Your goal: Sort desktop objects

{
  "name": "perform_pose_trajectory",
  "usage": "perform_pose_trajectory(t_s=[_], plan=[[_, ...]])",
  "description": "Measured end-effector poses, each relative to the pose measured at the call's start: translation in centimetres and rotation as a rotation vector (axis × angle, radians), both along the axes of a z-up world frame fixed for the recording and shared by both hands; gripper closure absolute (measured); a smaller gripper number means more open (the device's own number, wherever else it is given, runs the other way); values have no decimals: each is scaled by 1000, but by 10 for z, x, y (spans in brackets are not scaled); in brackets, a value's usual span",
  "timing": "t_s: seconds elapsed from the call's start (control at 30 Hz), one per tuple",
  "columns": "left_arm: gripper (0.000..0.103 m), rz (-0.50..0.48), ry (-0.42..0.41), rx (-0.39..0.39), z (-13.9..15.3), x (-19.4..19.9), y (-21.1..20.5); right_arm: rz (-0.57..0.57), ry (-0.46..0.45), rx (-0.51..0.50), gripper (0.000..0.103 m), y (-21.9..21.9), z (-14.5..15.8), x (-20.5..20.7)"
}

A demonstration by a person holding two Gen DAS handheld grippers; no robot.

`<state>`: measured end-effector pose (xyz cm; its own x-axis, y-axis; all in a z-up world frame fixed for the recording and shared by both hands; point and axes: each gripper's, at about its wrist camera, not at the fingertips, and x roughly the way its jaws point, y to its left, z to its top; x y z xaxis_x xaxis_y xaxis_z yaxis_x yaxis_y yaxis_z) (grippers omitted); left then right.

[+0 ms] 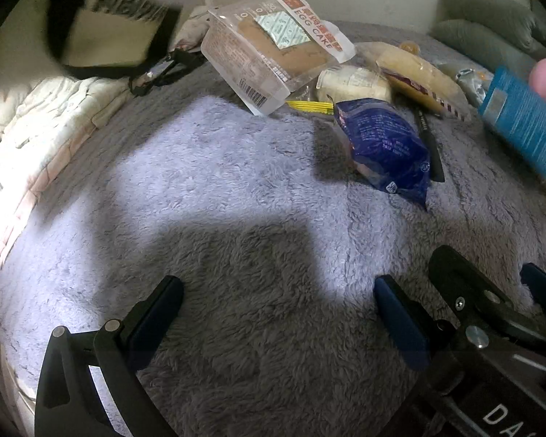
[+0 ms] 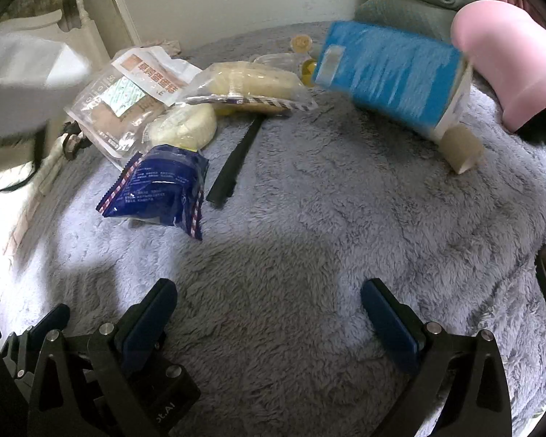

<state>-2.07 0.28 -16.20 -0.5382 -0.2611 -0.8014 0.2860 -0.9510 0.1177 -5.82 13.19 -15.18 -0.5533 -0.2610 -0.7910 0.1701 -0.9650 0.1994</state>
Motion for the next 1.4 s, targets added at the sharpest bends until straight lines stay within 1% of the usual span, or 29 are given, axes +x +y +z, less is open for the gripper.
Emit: perform_pose_trajectory(t_s=[1.2, 1.33, 1.4], plan=[[0, 4, 0, 0, 1, -3, 0, -5, -1, 3, 0, -2, 3, 0], [0, 8, 0, -47, 3, -3, 4, -4, -2, 8, 0, -2, 1, 0], [0, 9, 0, -72, 4, -3, 7, -3, -3, 27, 0, -6, 4, -2]])
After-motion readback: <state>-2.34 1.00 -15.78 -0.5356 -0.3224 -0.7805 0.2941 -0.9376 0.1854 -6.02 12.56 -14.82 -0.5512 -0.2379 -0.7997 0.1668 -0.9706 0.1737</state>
